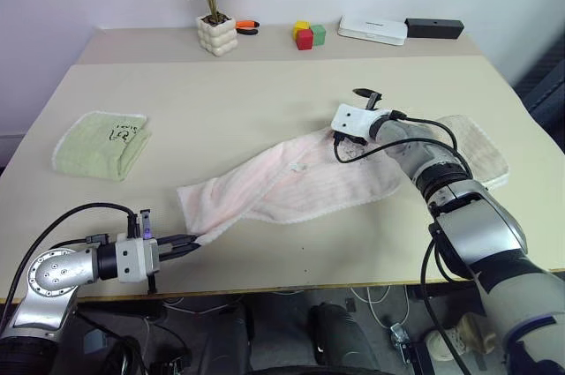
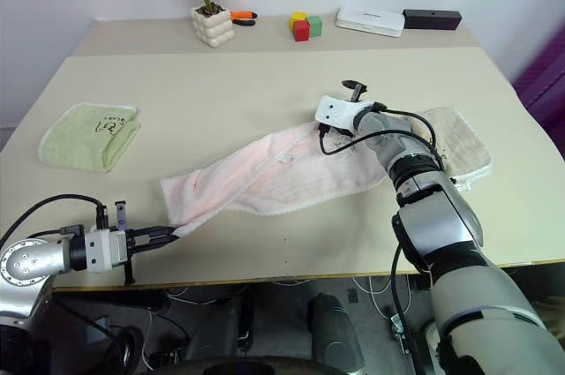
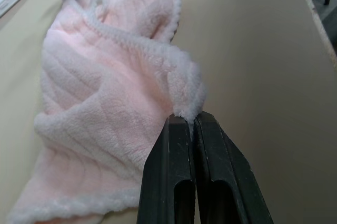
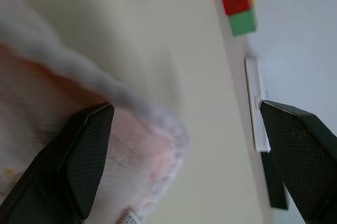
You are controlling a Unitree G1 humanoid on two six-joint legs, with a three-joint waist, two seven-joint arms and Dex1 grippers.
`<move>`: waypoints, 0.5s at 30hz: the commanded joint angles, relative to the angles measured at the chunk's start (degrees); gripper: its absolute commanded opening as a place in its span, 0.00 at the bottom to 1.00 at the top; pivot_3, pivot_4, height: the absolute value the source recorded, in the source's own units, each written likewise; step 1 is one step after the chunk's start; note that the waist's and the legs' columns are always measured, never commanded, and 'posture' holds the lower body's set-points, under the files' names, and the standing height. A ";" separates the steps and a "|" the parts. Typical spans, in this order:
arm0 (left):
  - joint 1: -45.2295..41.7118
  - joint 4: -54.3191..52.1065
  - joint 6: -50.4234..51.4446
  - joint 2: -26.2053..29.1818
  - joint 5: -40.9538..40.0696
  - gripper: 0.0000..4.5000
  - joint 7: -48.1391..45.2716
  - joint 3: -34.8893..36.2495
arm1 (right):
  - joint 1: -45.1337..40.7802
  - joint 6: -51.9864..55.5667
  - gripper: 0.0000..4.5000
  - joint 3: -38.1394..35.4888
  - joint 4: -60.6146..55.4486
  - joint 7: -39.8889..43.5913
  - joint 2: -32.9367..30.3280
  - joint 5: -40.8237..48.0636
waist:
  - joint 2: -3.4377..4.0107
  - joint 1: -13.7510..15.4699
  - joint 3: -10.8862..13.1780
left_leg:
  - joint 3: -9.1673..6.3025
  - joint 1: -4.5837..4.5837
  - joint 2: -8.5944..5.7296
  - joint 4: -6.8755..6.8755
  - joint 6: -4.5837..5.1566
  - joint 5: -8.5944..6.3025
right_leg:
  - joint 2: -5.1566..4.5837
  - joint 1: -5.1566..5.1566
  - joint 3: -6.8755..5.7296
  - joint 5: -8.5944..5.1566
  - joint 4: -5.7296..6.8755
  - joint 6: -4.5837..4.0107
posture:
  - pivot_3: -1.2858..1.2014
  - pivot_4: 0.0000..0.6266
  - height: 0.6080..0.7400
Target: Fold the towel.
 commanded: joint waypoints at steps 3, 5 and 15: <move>1.42 -2.74 0.07 1.40 0.22 0.00 1.46 1.34 | -3.08 -1.05 0.60 2.14 1.55 -2.53 0.43 -3.04 | 0.00 0.01 0.00 | 0.00 0.00 0.00 0.00 0.00 0.00 | 0.00 0.00 0.00 0.00 0.00 0.00 | 0.52 0.24 1.00; 1.70 -3.20 0.24 1.48 0.16 0.00 1.91 1.32 | -3.29 -1.10 0.38 2.45 1.94 -3.26 0.63 -3.62 | 0.00 -0.02 0.00 | 0.01 0.00 0.00 0.00 0.00 0.00 | 0.00 0.00 0.00 0.00 0.00 -0.01 | 0.52 0.24 1.00; 2.01 -4.02 1.12 1.89 -0.24 0.00 2.95 1.57 | -2.43 -1.54 0.01 -0.07 1.68 -1.42 0.58 -1.05 | 0.00 0.00 0.00 | 0.01 0.00 0.00 0.00 0.00 0.00 | 0.00 0.00 0.01 0.00 0.01 -0.01 | 0.52 0.24 1.00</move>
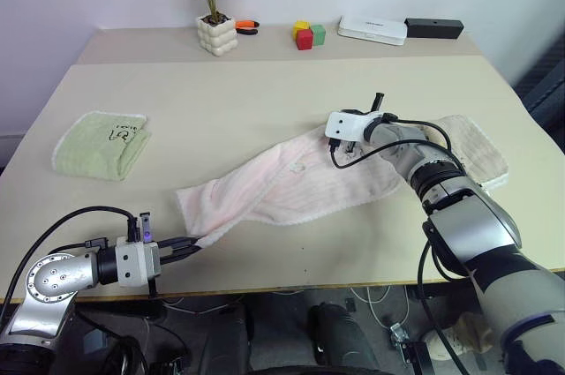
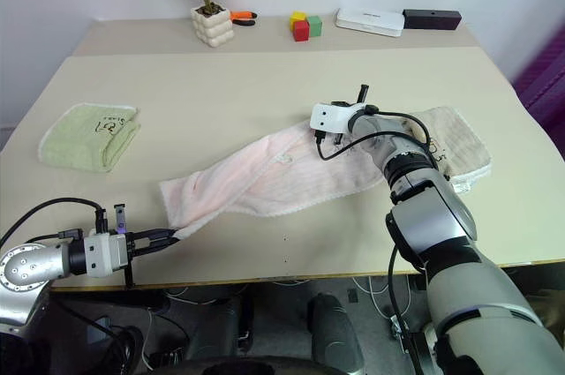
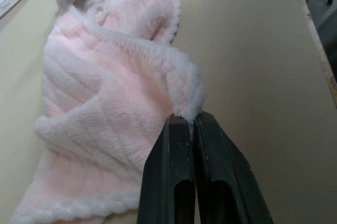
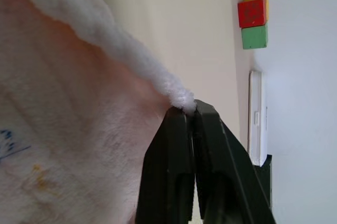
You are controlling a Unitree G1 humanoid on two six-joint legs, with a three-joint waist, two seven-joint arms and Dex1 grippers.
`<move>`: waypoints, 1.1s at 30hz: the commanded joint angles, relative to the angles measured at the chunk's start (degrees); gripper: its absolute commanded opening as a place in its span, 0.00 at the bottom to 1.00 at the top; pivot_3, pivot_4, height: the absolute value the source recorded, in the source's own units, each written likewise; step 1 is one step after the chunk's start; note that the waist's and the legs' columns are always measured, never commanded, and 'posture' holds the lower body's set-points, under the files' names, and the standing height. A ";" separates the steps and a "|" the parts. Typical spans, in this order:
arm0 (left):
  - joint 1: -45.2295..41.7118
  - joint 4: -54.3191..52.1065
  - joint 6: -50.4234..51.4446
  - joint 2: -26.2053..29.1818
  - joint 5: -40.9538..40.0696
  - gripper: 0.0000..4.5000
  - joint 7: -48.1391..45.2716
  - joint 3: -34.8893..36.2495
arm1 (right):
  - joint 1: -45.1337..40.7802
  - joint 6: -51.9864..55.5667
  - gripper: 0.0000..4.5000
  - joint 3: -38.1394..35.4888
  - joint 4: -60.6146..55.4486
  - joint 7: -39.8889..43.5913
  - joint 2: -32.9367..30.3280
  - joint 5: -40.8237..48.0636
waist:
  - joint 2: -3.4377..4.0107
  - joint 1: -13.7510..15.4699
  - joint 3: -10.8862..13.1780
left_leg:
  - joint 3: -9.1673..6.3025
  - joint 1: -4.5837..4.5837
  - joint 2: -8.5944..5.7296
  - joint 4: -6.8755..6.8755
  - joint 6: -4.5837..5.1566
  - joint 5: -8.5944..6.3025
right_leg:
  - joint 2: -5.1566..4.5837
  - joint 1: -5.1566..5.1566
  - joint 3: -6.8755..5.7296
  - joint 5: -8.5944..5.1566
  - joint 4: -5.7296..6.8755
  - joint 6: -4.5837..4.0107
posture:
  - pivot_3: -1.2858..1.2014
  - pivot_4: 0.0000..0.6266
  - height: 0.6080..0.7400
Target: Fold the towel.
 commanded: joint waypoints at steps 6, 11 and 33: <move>-5.17 -1.23 16.14 -2.17 -10.46 0.00 8.13 6.19 | 0.33 -2.33 0.01 -5.99 -4.93 5.70 -4.84 6.40 | 0.01 0.55 0.01 | -0.01 -0.02 0.00 0.04 0.00 0.00 | -0.01 0.01 0.00 0.02 0.02 0.03 | 0.52 0.24 1.00; -14.84 3.32 24.11 -4.05 -13.42 0.00 13.17 10.50 | 6.13 -5.04 0.01 -9.99 -16.16 15.64 -12.59 11.80 | -0.01 0.71 0.00 | -0.06 -0.03 -0.03 0.07 0.00 0.00 | -0.01 0.05 -0.02 0.09 0.00 0.18 | 0.52 0.24 1.00; -73.54 64.18 9.17 -11.12 11.59 0.00 24.22 1.70 | -4.56 4.30 0.01 -13.53 -14.96 4.90 -8.58 10.58 | -0.13 0.47 0.16 | -0.12 -0.14 -0.07 0.10 -0.14 0.09 | 0.08 -0.03 -0.04 0.11 0.00 0.25 | 0.52 0.24 1.00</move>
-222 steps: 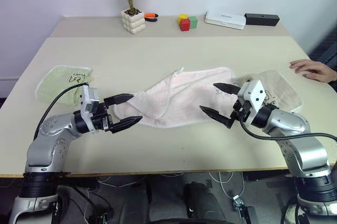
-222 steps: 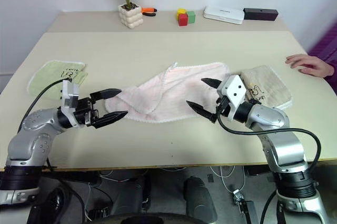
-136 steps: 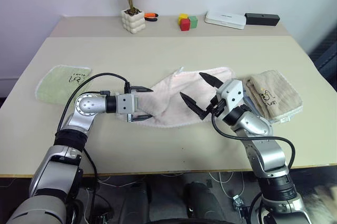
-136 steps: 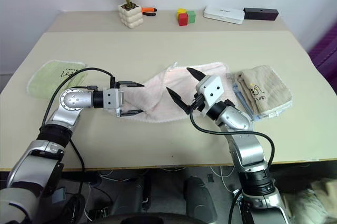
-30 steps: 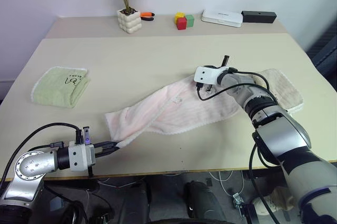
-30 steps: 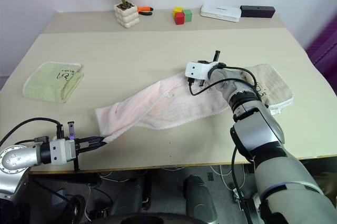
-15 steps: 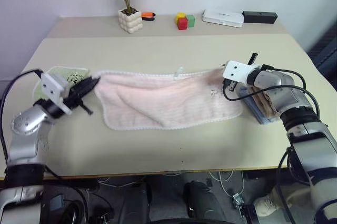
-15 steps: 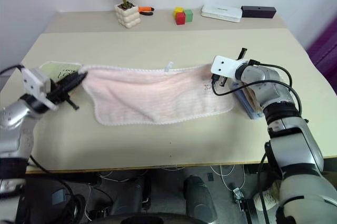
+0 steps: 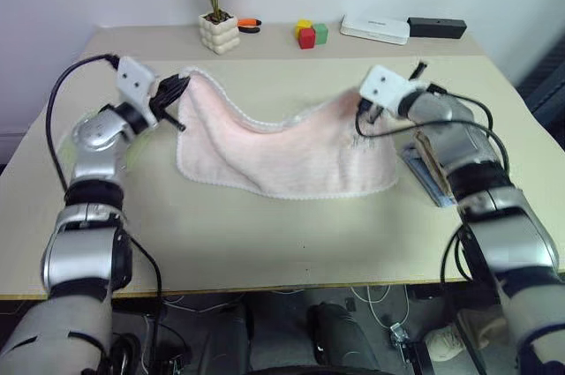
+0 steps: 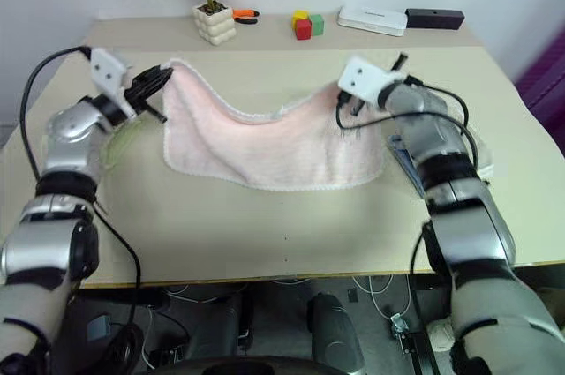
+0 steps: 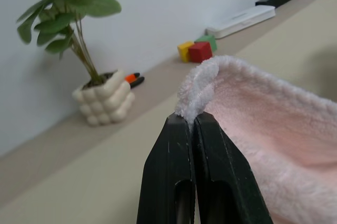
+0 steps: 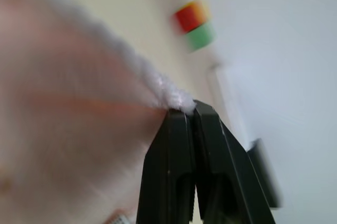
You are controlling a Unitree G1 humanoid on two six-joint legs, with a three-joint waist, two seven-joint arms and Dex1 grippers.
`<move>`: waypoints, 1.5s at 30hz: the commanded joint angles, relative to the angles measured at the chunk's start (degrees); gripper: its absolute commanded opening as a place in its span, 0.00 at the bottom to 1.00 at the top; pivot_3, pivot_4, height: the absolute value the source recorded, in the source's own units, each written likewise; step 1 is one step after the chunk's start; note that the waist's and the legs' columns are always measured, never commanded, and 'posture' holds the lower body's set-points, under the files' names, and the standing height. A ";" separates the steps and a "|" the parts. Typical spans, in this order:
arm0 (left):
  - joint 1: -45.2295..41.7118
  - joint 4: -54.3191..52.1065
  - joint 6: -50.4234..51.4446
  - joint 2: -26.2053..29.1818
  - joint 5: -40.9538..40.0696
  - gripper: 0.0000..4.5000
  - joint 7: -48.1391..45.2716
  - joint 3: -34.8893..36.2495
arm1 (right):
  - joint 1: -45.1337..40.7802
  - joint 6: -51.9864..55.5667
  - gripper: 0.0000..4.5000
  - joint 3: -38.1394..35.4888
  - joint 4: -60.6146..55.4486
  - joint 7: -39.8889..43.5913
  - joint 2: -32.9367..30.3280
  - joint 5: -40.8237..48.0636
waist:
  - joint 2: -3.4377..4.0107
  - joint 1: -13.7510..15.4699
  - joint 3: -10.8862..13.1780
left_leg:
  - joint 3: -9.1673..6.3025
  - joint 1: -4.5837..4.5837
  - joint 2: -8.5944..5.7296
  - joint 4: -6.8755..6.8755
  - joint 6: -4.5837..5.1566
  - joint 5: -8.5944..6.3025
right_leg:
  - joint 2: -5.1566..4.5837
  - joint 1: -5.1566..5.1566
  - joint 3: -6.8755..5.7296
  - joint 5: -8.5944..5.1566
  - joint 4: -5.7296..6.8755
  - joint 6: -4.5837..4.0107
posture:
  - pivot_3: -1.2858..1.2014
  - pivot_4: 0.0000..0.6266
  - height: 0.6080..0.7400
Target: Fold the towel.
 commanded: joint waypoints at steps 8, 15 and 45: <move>-13.68 8.64 -8.83 10.45 5.88 0.00 2.92 1.15 | -6.47 -9.06 0.01 -4.68 4.43 -4.53 -4.86 3.57 | 0.04 -0.21 0.04 | 0.05 -0.07 0.00 -0.39 0.04 -0.03 | -0.02 -0.07 0.00 -0.03 -0.37 0.05 | 0.52 0.24 1.00; -4.61 4.08 -10.07 11.91 -4.24 0.00 -23.06 6.63 | 16.36 -2.21 0.01 -7.38 -28.43 13.41 -8.52 14.61 | 0.05 -0.12 0.03 | 0.04 0.01 0.02 -0.21 0.02 -0.02 | -0.02 0.05 -0.03 -0.03 -0.21 0.06 | 0.52 0.24 1.00; 48.20 -36.40 11.40 27.00 -25.97 0.00 -48.35 3.29 | 61.44 34.42 0.01 -19.06 -76.89 51.45 -38.76 36.48 | -0.02 0.33 -0.01 | -0.03 0.10 0.08 0.09 0.04 -0.04 | -0.11 0.10 -0.03 -0.20 0.06 -0.25 | 0.52 0.24 1.00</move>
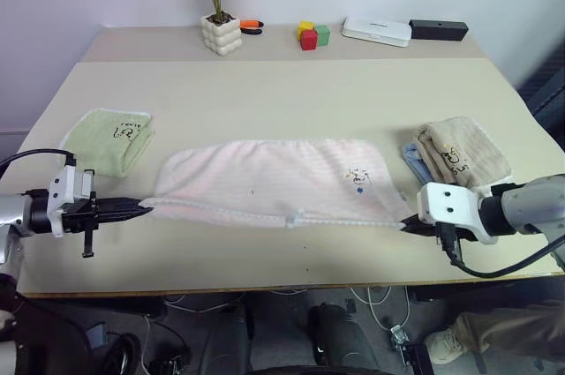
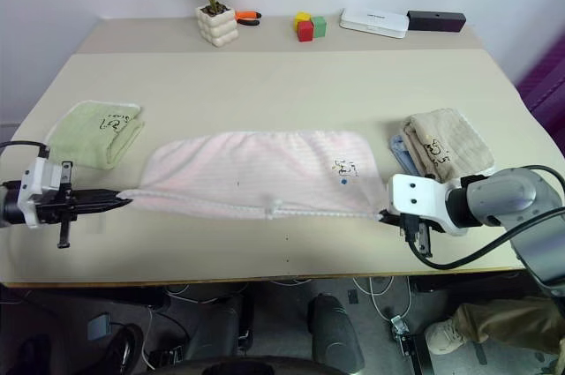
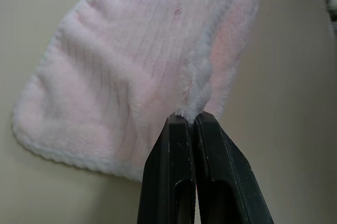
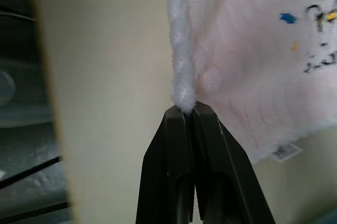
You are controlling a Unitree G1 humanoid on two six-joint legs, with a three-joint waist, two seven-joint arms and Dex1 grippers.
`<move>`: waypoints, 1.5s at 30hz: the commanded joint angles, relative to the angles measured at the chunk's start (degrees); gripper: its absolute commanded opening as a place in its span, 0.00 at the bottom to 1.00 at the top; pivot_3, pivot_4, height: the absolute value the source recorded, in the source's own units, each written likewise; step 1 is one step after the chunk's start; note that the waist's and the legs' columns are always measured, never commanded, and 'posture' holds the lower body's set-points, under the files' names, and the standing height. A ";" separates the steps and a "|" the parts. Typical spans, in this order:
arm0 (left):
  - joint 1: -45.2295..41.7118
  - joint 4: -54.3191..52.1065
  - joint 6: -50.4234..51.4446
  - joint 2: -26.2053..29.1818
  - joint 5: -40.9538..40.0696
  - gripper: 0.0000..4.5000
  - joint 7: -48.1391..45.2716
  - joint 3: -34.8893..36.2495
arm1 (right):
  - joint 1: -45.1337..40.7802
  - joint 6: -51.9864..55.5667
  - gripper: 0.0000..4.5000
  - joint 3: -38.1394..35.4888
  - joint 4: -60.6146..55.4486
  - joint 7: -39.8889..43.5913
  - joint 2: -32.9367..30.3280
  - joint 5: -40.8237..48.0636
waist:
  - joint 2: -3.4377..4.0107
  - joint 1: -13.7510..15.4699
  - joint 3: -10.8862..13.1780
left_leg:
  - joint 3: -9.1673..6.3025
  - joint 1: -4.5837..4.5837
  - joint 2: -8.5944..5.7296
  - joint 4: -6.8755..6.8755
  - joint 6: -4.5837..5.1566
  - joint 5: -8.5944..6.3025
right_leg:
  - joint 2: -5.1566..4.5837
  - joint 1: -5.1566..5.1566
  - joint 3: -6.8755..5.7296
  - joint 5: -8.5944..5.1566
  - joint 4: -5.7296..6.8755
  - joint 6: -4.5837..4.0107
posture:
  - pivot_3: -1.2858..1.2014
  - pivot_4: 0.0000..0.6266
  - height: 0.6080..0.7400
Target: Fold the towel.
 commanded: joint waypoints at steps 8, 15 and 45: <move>14.02 -9.06 2.26 4.62 -7.15 0.00 -0.18 4.46 | 9.87 5.42 0.01 -11.35 -8.50 4.41 -2.86 6.05 | -0.03 -0.14 -0.02 | 0.00 0.02 0.03 -0.06 0.00 -0.01 | 0.01 -0.02 -0.01 -0.03 -0.01 -0.06 | 0.52 0.24 1.00; 3.65 -4.63 1.57 -1.31 -3.76 0.00 4.56 6.57 | -2.58 0.85 0.01 -4.03 -1.23 -2.64 0.44 0.77 | -0.17 0.14 -0.09 | 0.01 0.04 0.01 0.15 -0.01 0.00 | -0.03 0.04 -0.04 -0.09 -0.03 -0.20 | 0.52 0.24 1.00; -8.41 12.66 -6.19 -10.10 9.77 0.00 17.39 5.64 | -32.01 -20.66 0.01 12.23 34.21 -15.18 19.24 -19.56 | -0.17 -0.09 -0.10 | 0.04 0.01 0.00 0.02 0.02 -0.01 | 0.07 -0.03 -0.03 0.05 0.08 0.07 | 0.52 0.24 1.00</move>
